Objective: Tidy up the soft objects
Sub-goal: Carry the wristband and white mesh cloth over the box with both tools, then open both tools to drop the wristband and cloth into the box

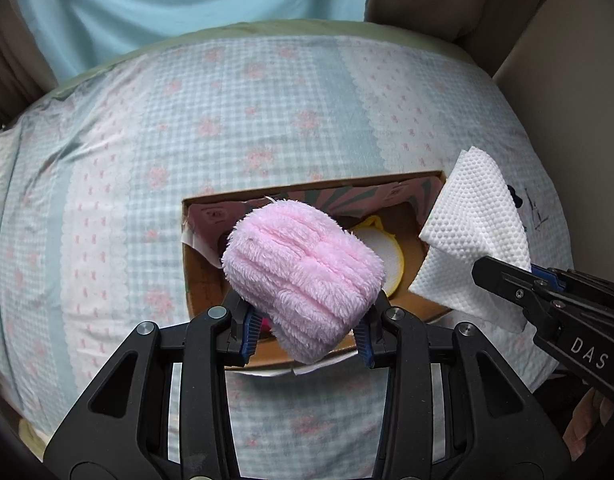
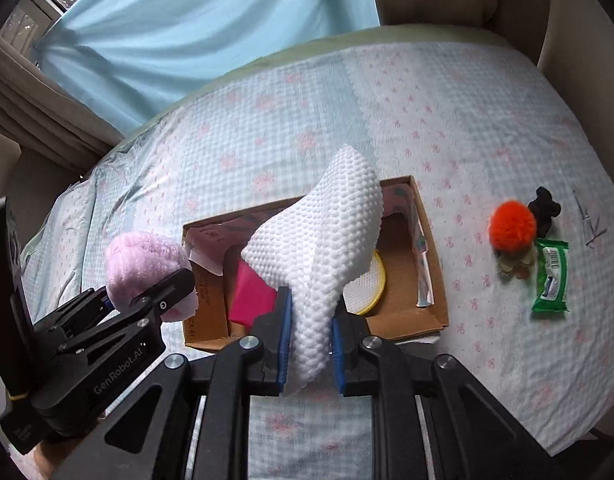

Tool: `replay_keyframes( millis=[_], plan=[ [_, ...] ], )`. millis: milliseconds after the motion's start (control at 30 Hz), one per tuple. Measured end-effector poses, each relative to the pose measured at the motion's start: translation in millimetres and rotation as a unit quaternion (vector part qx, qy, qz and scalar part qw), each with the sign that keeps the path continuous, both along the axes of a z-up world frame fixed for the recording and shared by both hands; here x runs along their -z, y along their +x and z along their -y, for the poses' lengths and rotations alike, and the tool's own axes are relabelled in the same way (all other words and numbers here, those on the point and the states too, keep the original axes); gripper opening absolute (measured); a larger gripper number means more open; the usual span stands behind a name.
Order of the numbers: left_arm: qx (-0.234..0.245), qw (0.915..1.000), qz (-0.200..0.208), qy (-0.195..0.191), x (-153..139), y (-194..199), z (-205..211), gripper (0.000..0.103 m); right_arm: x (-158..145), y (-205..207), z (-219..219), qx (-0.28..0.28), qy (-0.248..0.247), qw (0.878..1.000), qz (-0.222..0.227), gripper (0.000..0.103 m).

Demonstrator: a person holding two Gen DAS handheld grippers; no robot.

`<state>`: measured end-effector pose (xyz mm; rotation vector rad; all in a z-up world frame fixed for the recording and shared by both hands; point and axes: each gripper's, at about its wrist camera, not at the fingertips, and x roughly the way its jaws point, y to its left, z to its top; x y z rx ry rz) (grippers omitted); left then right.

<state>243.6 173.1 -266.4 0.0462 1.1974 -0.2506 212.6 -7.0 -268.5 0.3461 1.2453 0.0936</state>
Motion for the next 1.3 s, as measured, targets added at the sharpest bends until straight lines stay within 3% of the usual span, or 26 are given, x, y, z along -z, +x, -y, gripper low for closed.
replay_keyframes(
  millis=[367, 633, 667, 733, 767, 800, 833, 867, 1033, 1300],
  plan=[
    [0.02, 0.9948, -0.092, 0.038, 90, 51, 9, 0.034, 84, 68, -13, -0.077, -0.014, 0.989, -0.122, 0.016],
    [0.082, 0.9873, -0.125, 0.055, 128, 61, 30, 0.034, 120, 92, 5, -0.064, 0.002, 0.986, -0.153, 0.016],
    [0.09, 0.9866, -0.125, 0.054, 129, 61, 33, 0.039, 123, 93, 7, -0.058, 0.003, 0.986, -0.155, 0.016],
    [0.102, 0.9853, -0.122, 0.062, 129, 61, 38, 0.079, 127, 95, 8, -0.053, 0.011, 0.986, -0.155, 0.018],
    [0.109, 0.9843, -0.121, 0.068, 129, 60, 39, 0.103, 129, 95, 9, -0.049, 0.014, 0.987, -0.154, 0.033],
    [0.113, 0.9839, -0.116, 0.076, 128, 58, 40, 0.103, 131, 95, 9, -0.043, 0.02, 0.987, -0.153, 0.049],
    [0.117, 0.9844, -0.105, 0.079, 126, 55, 39, 0.103, 132, 94, 11, -0.036, 0.03, 0.987, -0.152, 0.09],
    [0.122, 0.9839, -0.103, 0.08, 124, 53, 39, 0.103, 133, 92, 12, -0.029, 0.041, 0.988, -0.149, 0.103],
    [0.119, 0.9824, -0.113, 0.089, 124, 44, 28, 0.103, 129, 86, 14, -0.023, 0.052, 0.986, -0.155, 0.103],
    [0.09, 0.988, -0.103, 0.072, 106, 35, 12, 0.103, 96, 73, 12, -0.018, 0.042, 0.994, -0.102, 0.103]
  ],
)
